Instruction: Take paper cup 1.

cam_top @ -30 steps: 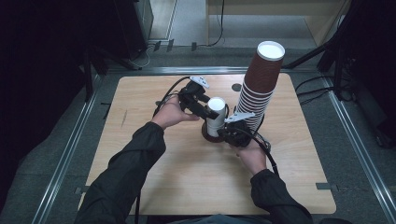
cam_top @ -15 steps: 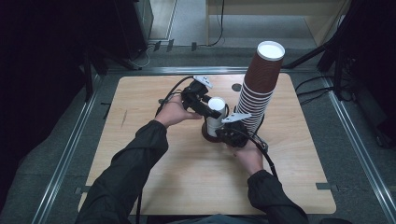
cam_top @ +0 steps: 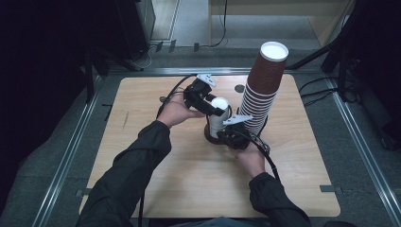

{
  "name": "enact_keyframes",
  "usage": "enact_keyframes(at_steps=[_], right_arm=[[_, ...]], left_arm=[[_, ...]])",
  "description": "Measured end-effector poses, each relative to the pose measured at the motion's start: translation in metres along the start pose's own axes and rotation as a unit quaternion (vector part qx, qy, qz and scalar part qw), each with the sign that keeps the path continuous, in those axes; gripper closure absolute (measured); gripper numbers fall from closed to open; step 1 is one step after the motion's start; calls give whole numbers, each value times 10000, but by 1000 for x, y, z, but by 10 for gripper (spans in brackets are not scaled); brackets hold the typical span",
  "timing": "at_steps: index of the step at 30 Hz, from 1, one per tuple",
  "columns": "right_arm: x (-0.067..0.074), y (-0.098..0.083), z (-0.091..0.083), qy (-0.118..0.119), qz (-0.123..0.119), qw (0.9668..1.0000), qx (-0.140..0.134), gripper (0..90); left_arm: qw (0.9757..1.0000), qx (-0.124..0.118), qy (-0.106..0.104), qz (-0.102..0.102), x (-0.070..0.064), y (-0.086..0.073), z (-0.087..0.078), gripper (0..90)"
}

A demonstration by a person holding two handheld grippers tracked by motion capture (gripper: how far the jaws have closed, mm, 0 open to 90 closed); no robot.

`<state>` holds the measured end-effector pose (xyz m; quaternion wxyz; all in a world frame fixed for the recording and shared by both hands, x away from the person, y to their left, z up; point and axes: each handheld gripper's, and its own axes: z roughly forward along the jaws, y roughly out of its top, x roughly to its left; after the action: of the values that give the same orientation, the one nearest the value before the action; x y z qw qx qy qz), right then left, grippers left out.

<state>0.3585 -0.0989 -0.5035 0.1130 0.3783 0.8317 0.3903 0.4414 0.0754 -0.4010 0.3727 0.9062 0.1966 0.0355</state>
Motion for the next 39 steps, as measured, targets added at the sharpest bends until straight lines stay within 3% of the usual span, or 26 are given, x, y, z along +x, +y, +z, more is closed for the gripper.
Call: enact_keyframes(at_steps=[8,18,33,39], right_arm=[[3,1,2,-44,-33,10000,-7,899],[4,1,3,-83,-100,9999,13,899],[6,2,-5,88,-142,9999,16,898],[6,2,-11,243,-166,9996,53,898]], left_arm=[[9998,110,125,59,-3,3,-3,349],[9999,-75,132,-4,-4,7,-13,351],[9994,-258,241,22,-10,24,-41,353],[9992,-241,292,155,-17,34,-57,354]])
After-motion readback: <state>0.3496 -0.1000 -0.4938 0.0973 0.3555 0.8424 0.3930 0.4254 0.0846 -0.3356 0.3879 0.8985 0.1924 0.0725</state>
